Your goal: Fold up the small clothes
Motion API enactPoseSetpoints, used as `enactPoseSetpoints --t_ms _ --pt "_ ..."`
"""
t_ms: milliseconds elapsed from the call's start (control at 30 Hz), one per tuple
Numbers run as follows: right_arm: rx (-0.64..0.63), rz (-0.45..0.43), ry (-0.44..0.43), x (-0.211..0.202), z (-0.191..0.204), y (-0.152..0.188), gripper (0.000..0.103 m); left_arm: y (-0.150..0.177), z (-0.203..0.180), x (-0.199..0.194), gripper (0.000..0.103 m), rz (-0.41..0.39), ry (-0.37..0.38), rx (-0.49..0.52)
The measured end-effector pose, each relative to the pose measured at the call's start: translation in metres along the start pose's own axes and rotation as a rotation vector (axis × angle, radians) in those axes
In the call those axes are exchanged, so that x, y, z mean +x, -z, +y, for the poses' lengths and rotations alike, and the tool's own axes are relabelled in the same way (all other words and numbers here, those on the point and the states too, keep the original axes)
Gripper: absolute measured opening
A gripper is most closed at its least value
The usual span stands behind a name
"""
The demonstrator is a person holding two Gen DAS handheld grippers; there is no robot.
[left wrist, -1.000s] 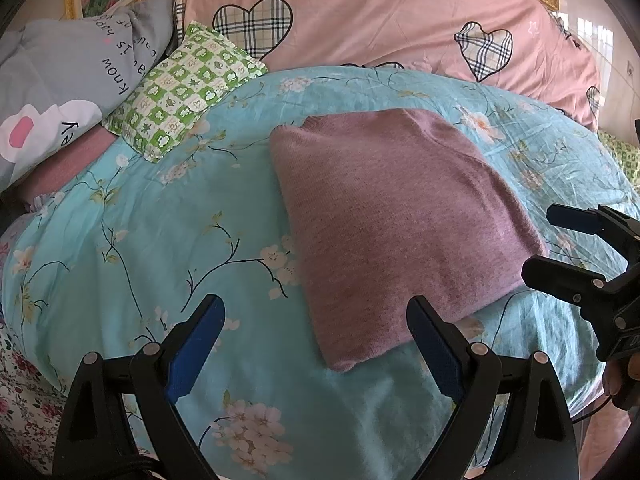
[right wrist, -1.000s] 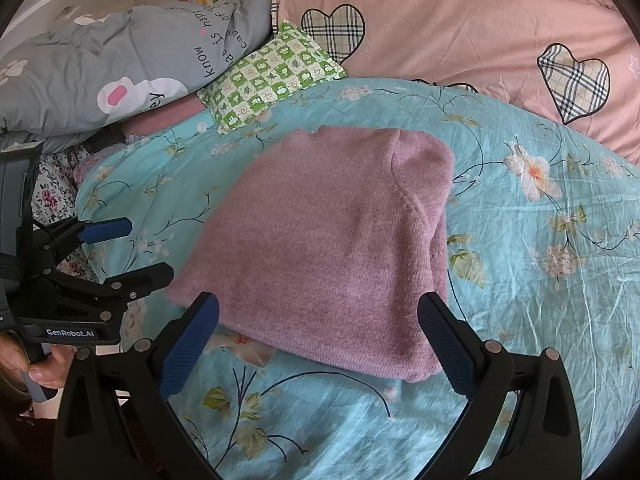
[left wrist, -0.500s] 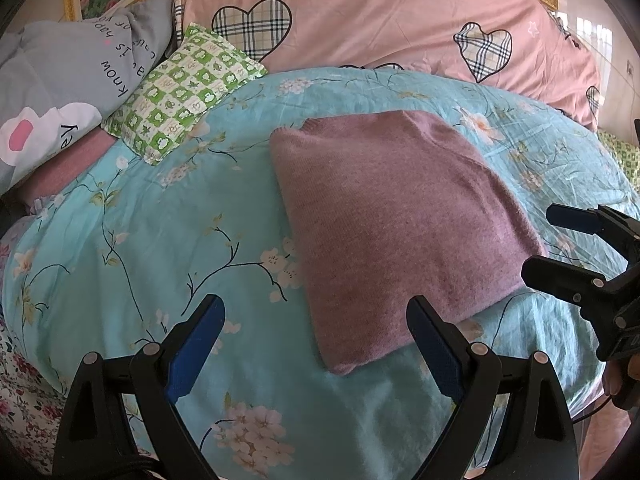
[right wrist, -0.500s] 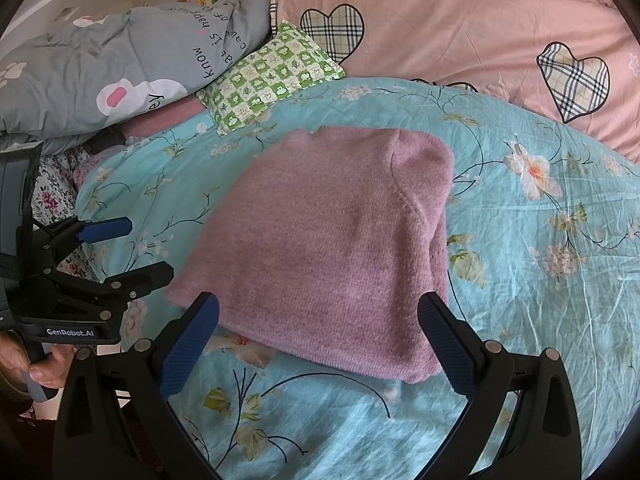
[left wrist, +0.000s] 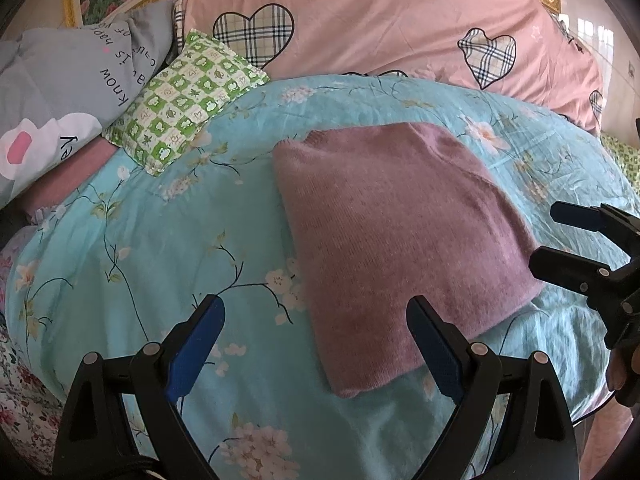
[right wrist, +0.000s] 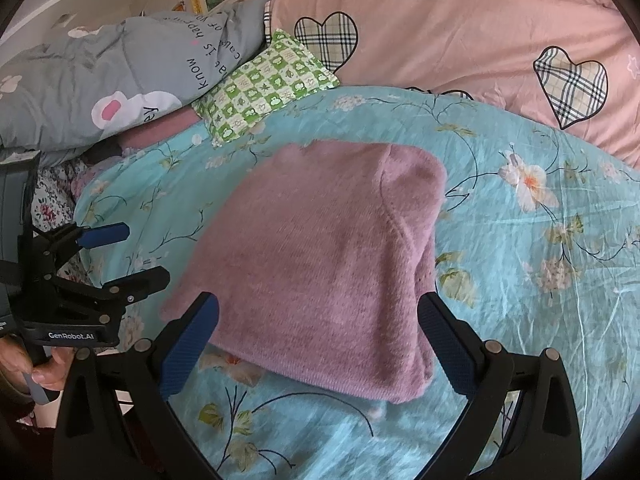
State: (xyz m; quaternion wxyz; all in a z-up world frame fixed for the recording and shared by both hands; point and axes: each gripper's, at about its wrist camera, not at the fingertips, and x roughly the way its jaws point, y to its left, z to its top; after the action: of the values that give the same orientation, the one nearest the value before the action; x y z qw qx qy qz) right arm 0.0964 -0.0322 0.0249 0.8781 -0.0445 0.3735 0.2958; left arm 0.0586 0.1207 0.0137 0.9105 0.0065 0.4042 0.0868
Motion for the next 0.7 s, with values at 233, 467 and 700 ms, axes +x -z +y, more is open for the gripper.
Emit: enactPoseSetpoints --t_ms 233,467,700 --pt "-0.003 -0.003 -0.004 0.002 -0.003 -0.005 0.1 -0.009 0.002 0.005 0.093 0.001 0.001 -0.004" --pt "0.005 -0.004 -0.005 0.005 -0.009 -0.01 0.1 -0.018 0.002 0.009 0.093 -0.003 -0.001 -0.002" --pt "0.011 -0.004 -0.008 0.008 -0.015 -0.014 0.1 -0.025 0.001 0.016 0.093 0.003 0.001 0.0"
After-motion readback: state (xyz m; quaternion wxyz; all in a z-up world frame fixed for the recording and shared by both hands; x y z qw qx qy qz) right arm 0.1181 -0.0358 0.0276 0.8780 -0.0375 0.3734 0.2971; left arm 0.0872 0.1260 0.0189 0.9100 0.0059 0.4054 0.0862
